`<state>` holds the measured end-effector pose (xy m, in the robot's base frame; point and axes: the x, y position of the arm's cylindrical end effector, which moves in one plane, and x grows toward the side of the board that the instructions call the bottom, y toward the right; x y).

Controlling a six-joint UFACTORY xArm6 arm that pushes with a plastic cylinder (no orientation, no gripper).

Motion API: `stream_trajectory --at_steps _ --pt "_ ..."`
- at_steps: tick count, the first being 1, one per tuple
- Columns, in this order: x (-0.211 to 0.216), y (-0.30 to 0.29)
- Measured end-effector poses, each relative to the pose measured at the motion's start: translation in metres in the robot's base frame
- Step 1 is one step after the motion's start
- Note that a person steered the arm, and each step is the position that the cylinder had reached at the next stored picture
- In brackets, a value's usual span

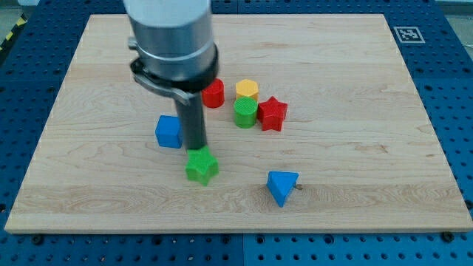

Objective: Push the green star to the bottom center

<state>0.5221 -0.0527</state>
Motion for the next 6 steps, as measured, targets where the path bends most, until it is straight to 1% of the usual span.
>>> stream_trajectory --at_steps 1,2,4,5,6 --pt "0.014 0.046" --pt "0.01 0.035" --pt "0.01 -0.029" --pt "0.02 -0.02" --pt "0.021 0.012"
